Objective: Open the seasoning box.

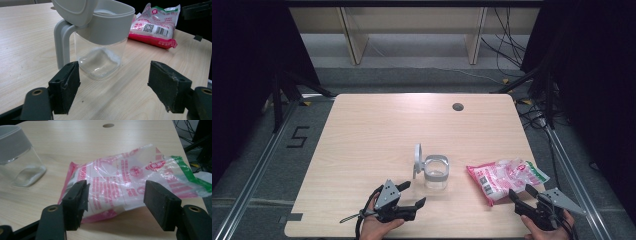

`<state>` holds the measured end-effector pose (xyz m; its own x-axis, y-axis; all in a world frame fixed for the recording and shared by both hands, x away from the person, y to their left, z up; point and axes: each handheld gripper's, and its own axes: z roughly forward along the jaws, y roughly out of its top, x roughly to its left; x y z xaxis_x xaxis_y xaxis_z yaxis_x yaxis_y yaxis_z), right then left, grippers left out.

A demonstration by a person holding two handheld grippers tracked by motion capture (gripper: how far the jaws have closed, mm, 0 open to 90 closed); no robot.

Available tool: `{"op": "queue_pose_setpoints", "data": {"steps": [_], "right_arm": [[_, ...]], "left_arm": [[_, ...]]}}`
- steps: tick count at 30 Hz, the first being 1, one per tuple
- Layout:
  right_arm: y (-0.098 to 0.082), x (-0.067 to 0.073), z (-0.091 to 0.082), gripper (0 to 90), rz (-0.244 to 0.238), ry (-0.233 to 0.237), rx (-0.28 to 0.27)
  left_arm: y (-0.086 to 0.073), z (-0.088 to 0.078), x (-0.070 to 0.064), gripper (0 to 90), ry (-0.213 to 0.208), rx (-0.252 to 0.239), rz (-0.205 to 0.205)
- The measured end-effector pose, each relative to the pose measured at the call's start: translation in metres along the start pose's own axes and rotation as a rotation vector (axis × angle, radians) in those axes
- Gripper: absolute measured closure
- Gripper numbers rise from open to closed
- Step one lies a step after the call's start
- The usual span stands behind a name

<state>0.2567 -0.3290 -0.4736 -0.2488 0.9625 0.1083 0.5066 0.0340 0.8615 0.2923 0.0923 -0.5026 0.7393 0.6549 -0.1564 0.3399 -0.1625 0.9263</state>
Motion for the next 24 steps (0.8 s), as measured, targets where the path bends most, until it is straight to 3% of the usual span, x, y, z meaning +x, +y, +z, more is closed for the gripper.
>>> {"op": "queue_pose_setpoints", "data": {"steps": [1, 3, 4, 5, 6, 8, 10, 11, 12, 13, 14, 15, 17, 18, 19, 22, 23, 24], "right_arm": [[-0.002, -0.003, 0.002, 36.6, -0.009, 0.002, -0.033], [-0.004, -0.004, 0.000, 35.9, 0.024, -0.007, -0.020], [-0.004, -0.008, 0.000, 35.3, 0.004, -0.016, -0.013], [-0.006, -0.007, 0.002, 35.1, 0.050, -0.019, -0.025], [-0.006, -0.011, 0.000, 34.6, 0.020, -0.022, -0.005], [-0.009, -0.011, 0.001, 33.5, 0.084, -0.014, -0.007], [-0.010, -0.014, 0.003, 31.5, 0.066, -0.034, -0.005], [-0.009, -0.013, 0.002, 31.3, 0.104, -0.027, 0.018], [-0.011, -0.017, 0.004, 30.4, 0.097, -0.006, 0.009], [-0.011, -0.016, 0.004, 30.3, 0.126, -0.014, 0.029], [-0.012, -0.017, 0.006, 30.2, 0.117, 0.003, -0.005], [-0.013, -0.018, 0.006, 30.1, 0.126, -0.003, 0.015], [-0.013, -0.016, 0.008, 29.5, 0.168, 0.002, 0.011], [-0.013, -0.018, 0.009, 29.3, 0.153, 0.036, 0.002], [-0.013, -0.019, 0.011, 29.1, 0.142, 0.012, 0.004], [-0.013, -0.020, 0.014, 28.3, 0.166, 0.032, 0.016], [-0.012, -0.016, 0.013, 27.8, 0.217, 0.035, 0.042], [-0.012, -0.019, 0.015, 26.9, 0.195, 0.045, 0.025]], "left_arm": [[0.000, 0.000, 0.000, 24.7, 0.000, 0.001, 0.000], [0.001, -0.001, 0.001, 24.7, -0.004, 0.001, 0.033], [0.000, 0.000, 0.001, 24.7, -0.004, 0.002, 0.034], [-0.001, 0.000, -0.001, 24.7, 0.005, -0.003, 0.004], [0.000, 0.000, 0.001, 24.6, -0.001, 0.005, 0.035], [0.000, 0.001, 0.000, 24.7, 0.000, 0.009, 0.033], [-0.001, 0.002, 0.000, 24.6, -0.006, 0.014, 0.034], [-0.002, 0.003, -0.002, 24.6, -0.002, 0.017, 0.012], [-0.002, 0.003, -0.003, 24.6, -0.003, 0.017, 0.008], [-0.001, 0.003, -0.002, 24.6, -0.011, 0.016, 0.031], [-0.002, 0.005, -0.001, 24.6, -0.016, 0.006, 0.025], [-0.002, 0.005, -0.002, 24.6, -0.012, 0.007, 0.001], [-0.003, 0.005, -0.003, 24.6, -0.008, 0.015, 0.005], [-0.003, 0.004, -0.003, 24.6, -0.012, 0.017, 0.008], [-0.002, 0.005, -0.004, 24.6, -0.012, 0.011, 0.000], [-0.003, 0.005, -0.004, 24.6, -0.012, 0.017, 0.008], [-0.003, 0.005, -0.004, 24.6, -0.013, 0.018, 0.008], [-0.003, 0.005, -0.004, 24.6, -0.014, 0.019, 0.007]]}}
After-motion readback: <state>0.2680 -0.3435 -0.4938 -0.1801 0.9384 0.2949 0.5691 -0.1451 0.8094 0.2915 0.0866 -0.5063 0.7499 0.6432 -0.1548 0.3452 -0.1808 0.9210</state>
